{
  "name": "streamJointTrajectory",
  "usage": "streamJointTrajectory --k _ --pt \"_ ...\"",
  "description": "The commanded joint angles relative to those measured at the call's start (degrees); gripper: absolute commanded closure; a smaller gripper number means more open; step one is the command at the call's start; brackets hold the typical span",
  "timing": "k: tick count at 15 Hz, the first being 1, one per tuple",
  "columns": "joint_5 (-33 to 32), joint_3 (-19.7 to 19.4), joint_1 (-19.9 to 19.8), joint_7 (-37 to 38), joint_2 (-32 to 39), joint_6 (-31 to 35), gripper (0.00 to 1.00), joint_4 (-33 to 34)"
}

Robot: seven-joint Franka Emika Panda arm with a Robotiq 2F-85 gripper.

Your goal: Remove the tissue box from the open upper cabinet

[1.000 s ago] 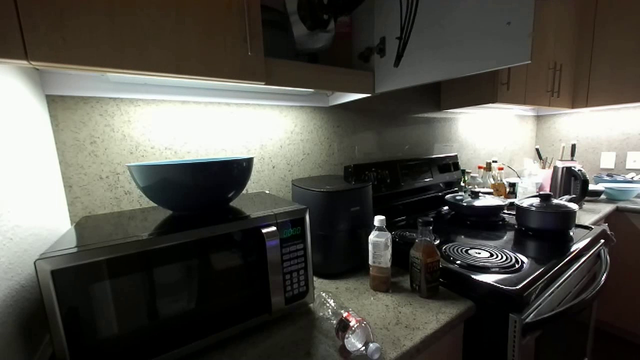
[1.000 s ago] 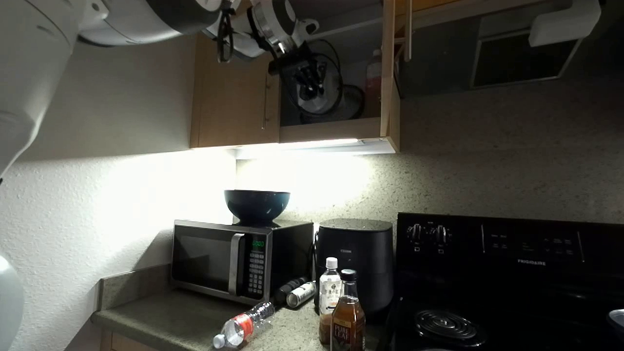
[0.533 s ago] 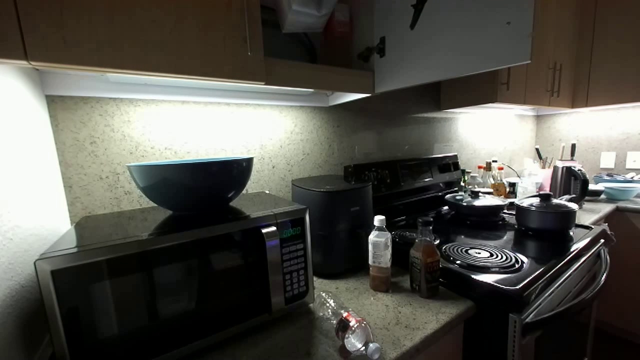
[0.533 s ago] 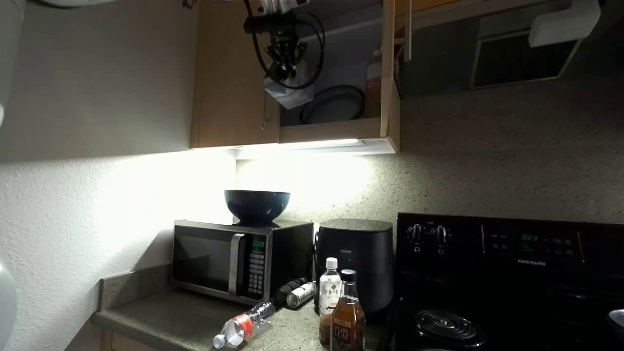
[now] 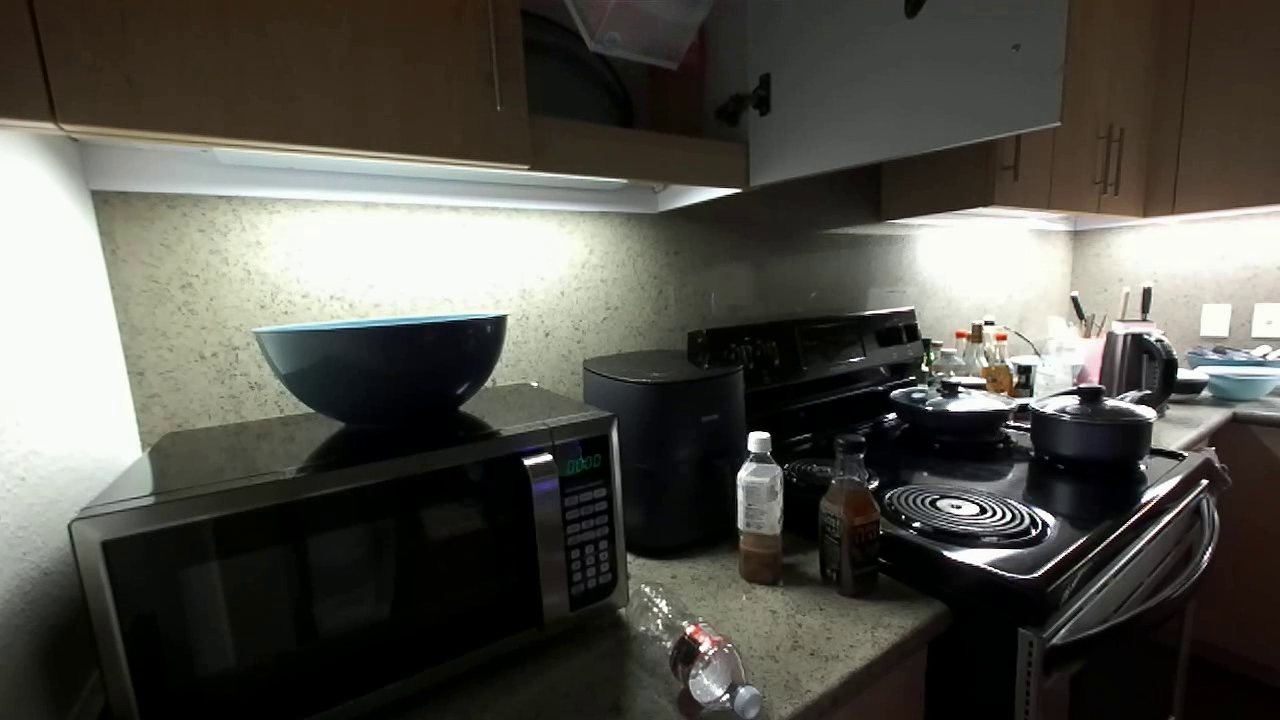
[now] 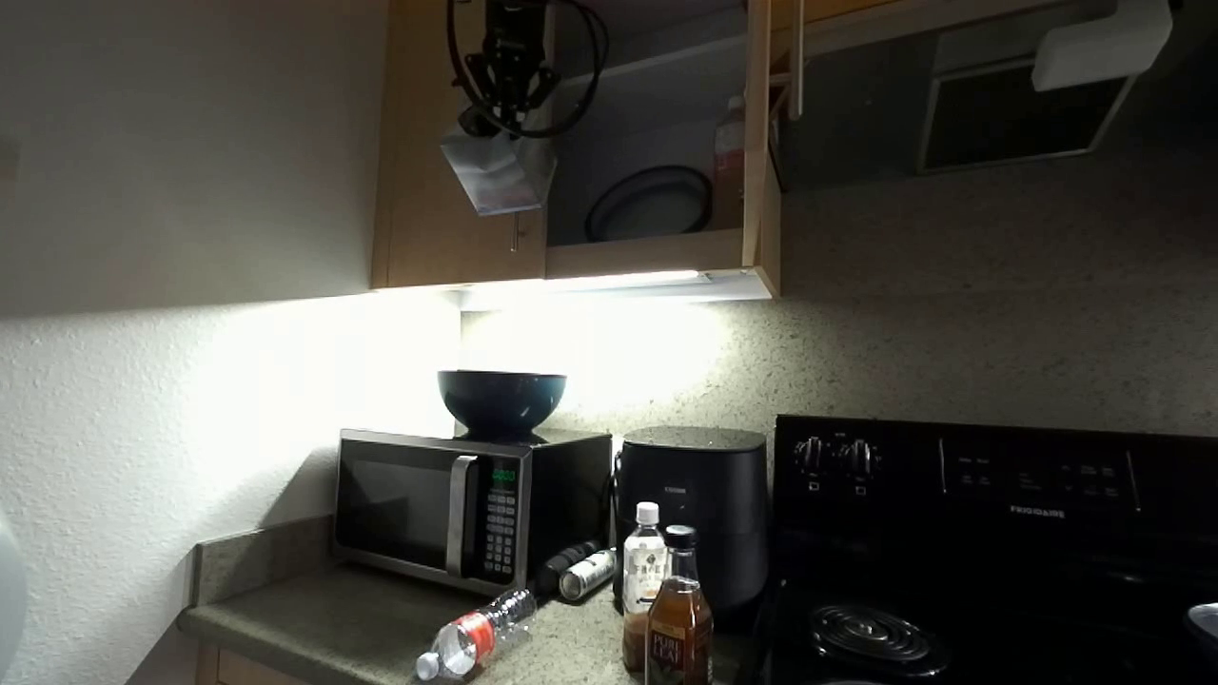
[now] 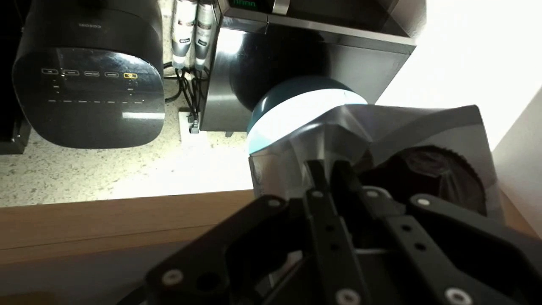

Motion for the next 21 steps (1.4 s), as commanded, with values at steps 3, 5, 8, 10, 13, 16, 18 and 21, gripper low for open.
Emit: streamJointTrajectory --k 3,5,8,10,13,16,18,21 --pt "0.0 0.0 0.1 0.0 0.4 0.2 0.9 0.0" --pt "0.0 0.0 0.1 0.0 0.6 0.2 0.9 0.0" --pt "-0.4 0.1 0.1 -0.1 -0.5 -3.3 0.95 -2.4" --pt "1.1 -0.1 0.2 0.6 -2.6 -5.8 0.95 -6.8" --pt "1.8 0.3 0.5 2.4 -6.7 -7.1 0.95 -14.5" --pt "0.3 1.2 0.6 5.8 -12.5 -5.2 0.95 -24.1" --pt "-0.7 1.8 0.0 8.1 -15.9 -3.3 0.95 -30.0" --pt "-2.6 0.1 1.5 8.8 -20.8 5.7 0.95 -39.0"
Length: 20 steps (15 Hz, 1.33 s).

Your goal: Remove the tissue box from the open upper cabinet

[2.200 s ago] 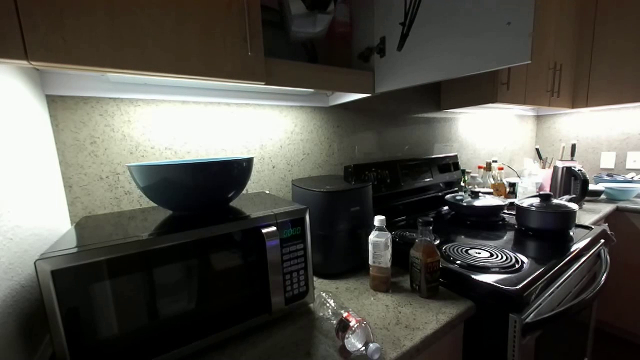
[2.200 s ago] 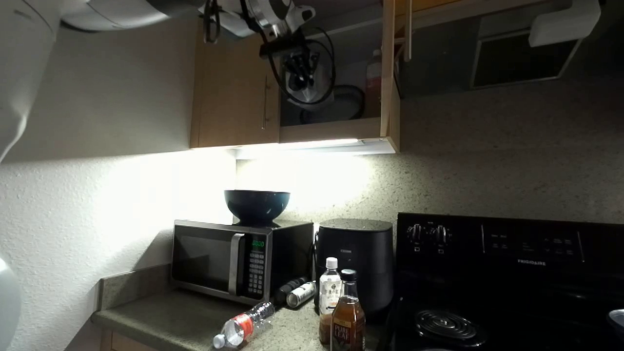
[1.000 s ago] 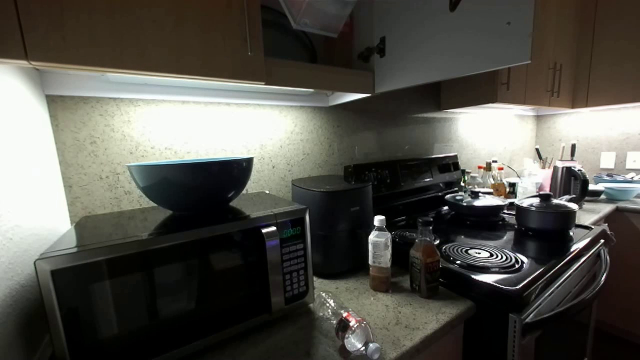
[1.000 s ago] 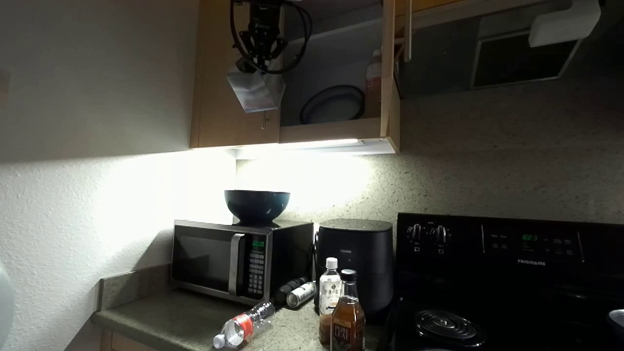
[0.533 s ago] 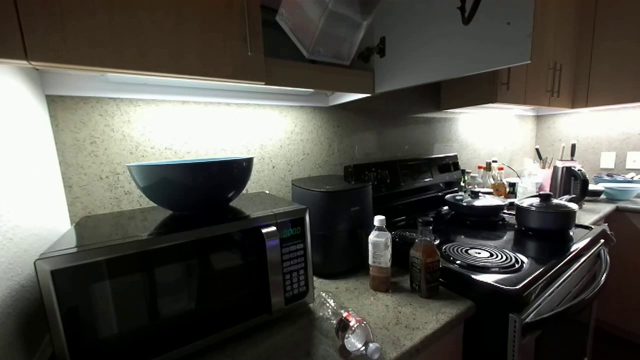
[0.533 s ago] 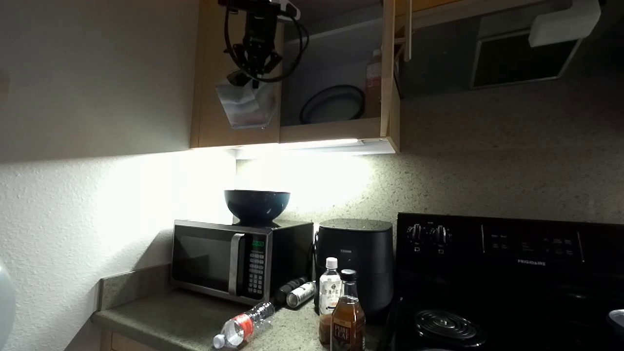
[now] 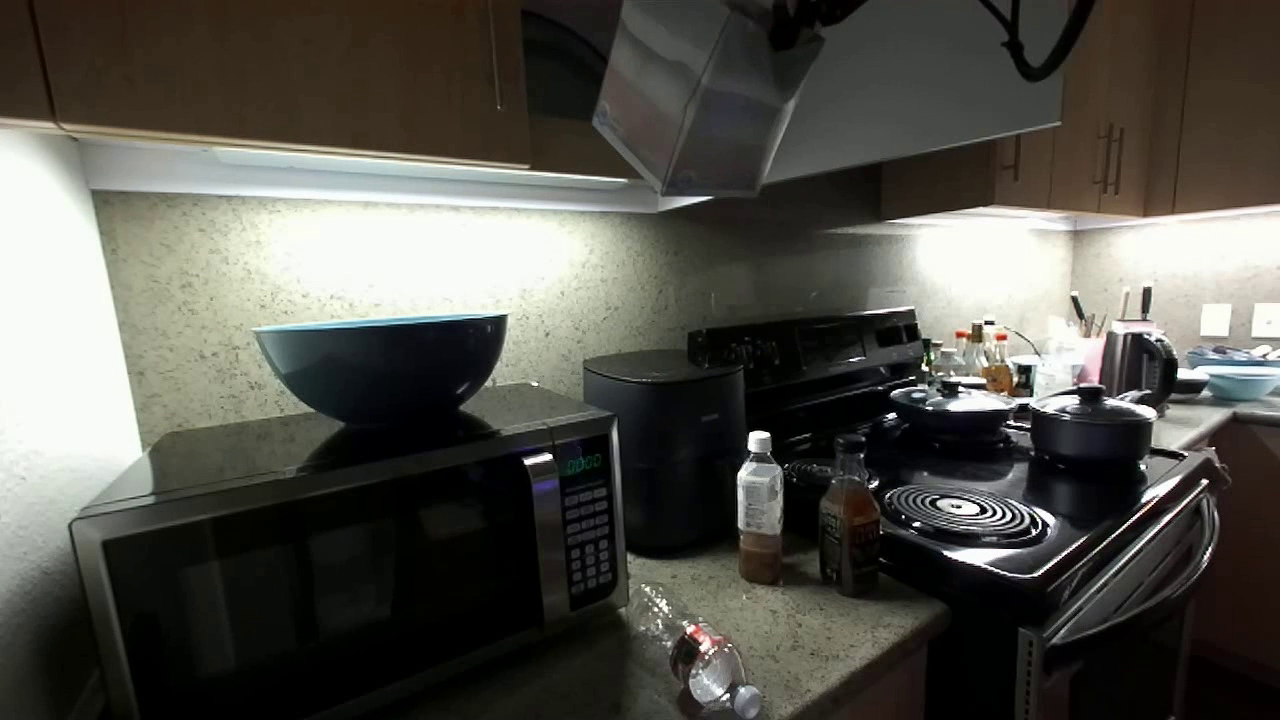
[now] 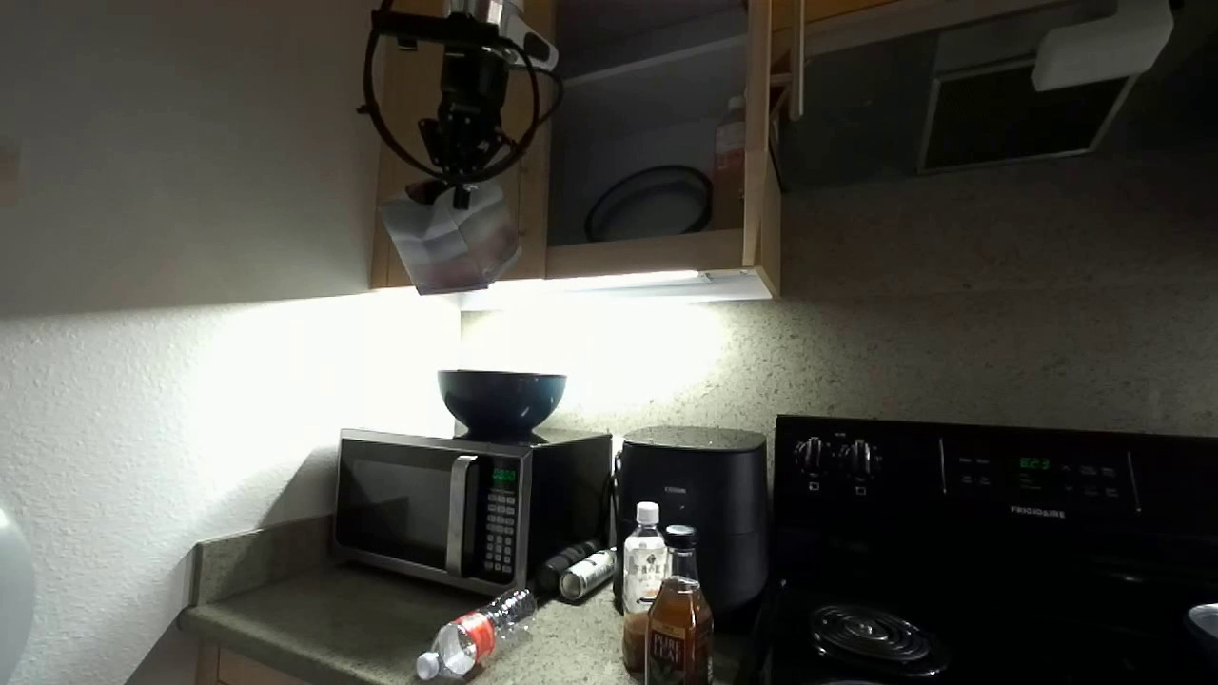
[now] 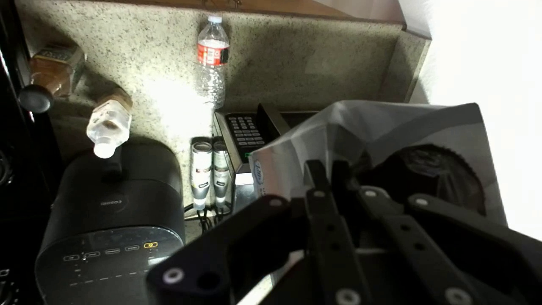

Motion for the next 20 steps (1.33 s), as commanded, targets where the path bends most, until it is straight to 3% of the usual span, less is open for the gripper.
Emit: streamJointTrajectory --k 1,2,3,6,10,11,20 --pt "-1.5 -1.0 0.4 2.5 -8.4 12.4 0.95 -14.3" --pt "-1.2 -1.2 0.5 2.9 -10.2 15.6 0.95 -17.6" --pt "-1.4 -1.8 1.6 1.7 -4.8 9.7 0.91 -9.4" --pt "-1.4 -2.1 1.5 1.9 -8.1 13.8 0.91 -15.4" --pt "-1.4 -2.1 1.5 1.9 -8.9 14.0 0.91 -16.0" --pt "-1.4 -2.1 1.5 1.9 -8.9 14.0 0.95 -16.0" --pt "-0.3 -3.6 1.3 1.8 -4.0 15.0 0.95 -20.6"
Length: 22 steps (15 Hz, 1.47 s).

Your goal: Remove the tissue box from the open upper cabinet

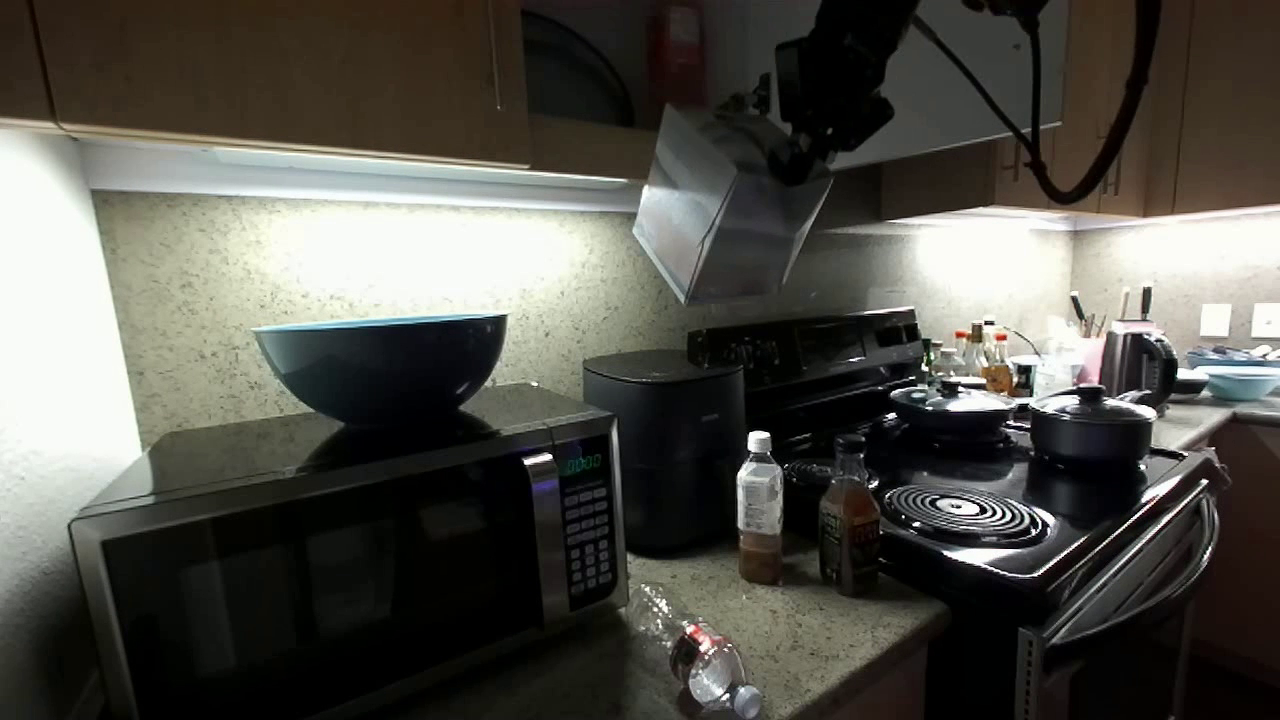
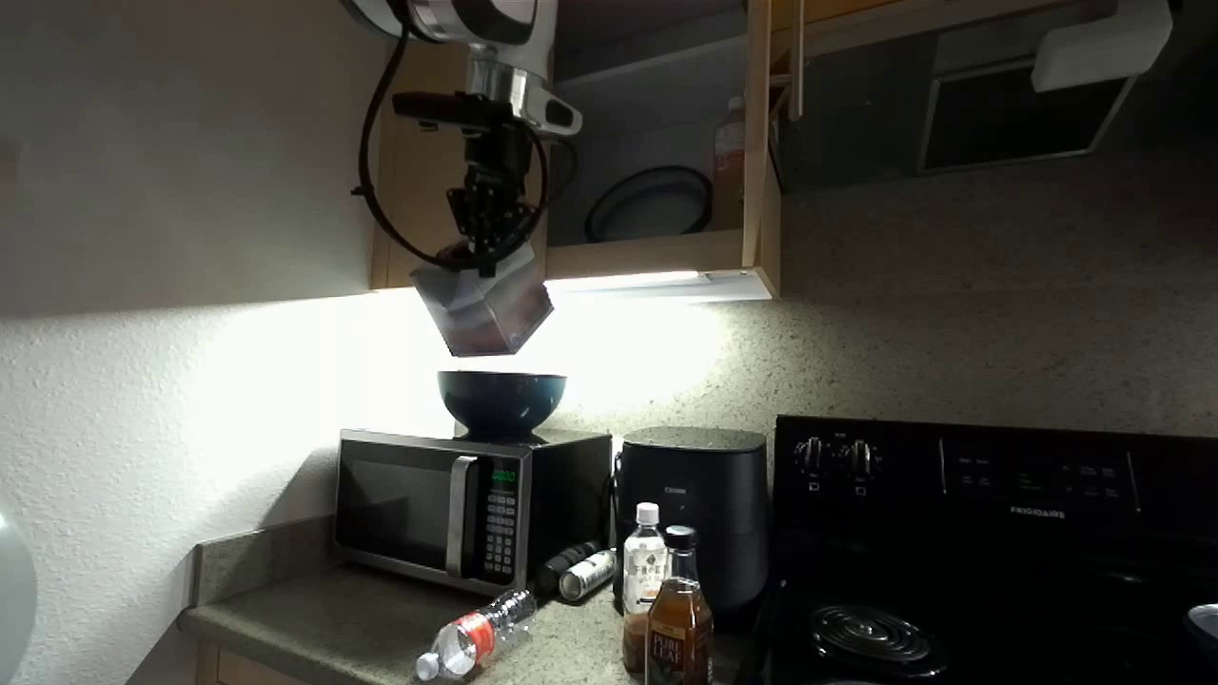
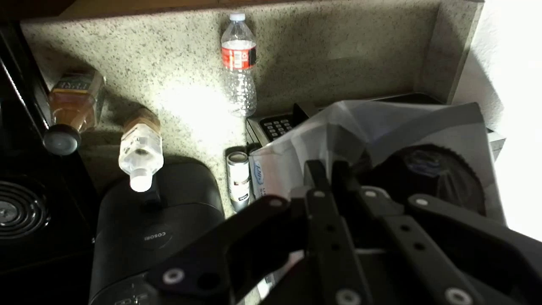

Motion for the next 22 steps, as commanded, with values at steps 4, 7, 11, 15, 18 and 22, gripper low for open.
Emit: streamJointTrajectory --k 4,7,11,15,18,22 --pt "0.5 -1.8 1.7 -0.7 3.4 -1.2 0.94 -3.9" --pt "-0.2 -1.7 1.5 0.2 4.1 -0.6 0.91 -3.8" --pt "-0.2 -1.8 1.5 0.2 4.3 -0.6 0.91 -4.1" --pt "1.3 -2.2 1.7 -0.4 4.7 -0.7 0.95 -4.9" --pt "2.1 -2.5 1.6 -0.3 6.0 0.9 0.95 -6.6" --pt "1.4 -2.5 1.5 -0.1 8.7 2.4 0.95 -8.9"
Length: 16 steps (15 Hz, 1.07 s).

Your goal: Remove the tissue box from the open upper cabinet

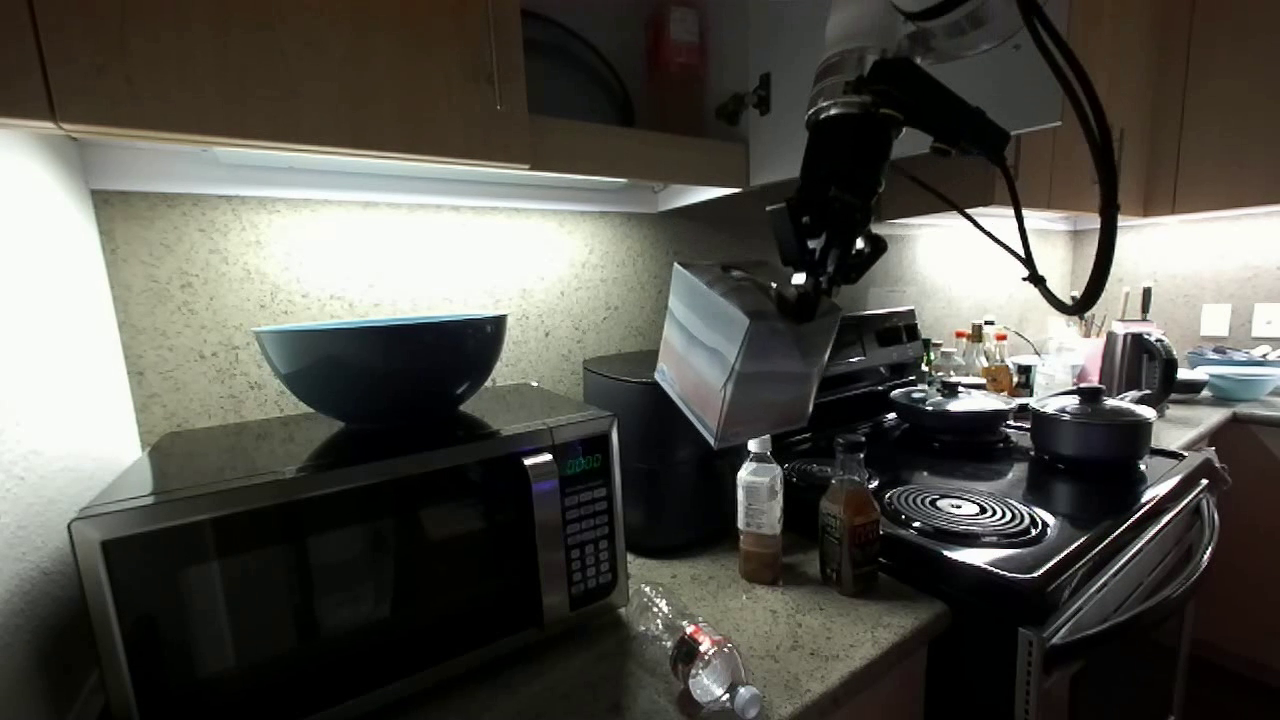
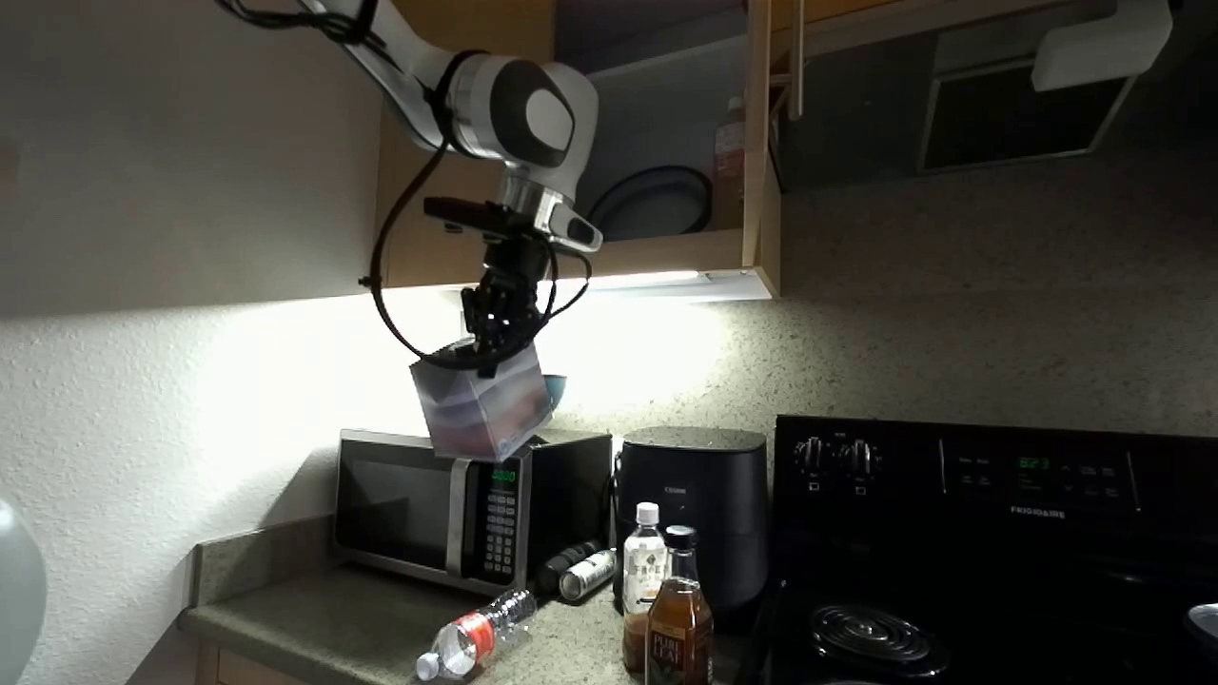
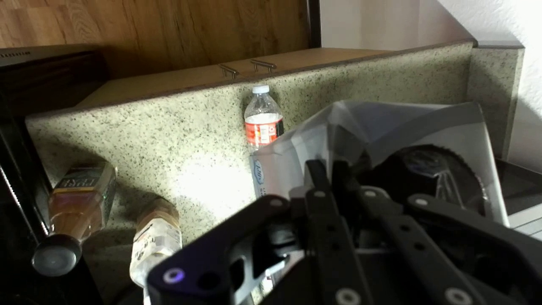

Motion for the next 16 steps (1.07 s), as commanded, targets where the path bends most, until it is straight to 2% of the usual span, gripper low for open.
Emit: streamJointTrajectory --k 1,3,5,10,12,16 --pt "-0.2 -0.2 0.4 0.1 2.1 3.1 0.95 -2.4" --pt "-1.9 0.1 0.1 0.7 3.2 5.0 0.95 -3.4" --pt "-0.9 -0.4 0.4 0.1 3.6 3.4 0.92 -2.4" --pt "-0.9 -0.5 0.4 0.1 4.4 3.7 0.92 -2.6" --pt "-0.8 -0.6 0.3 0.4 5.0 4.0 0.95 -3.0" --pt "3.5 -2.3 0.6 -5.1 9.9 -1.4 0.95 -2.8"
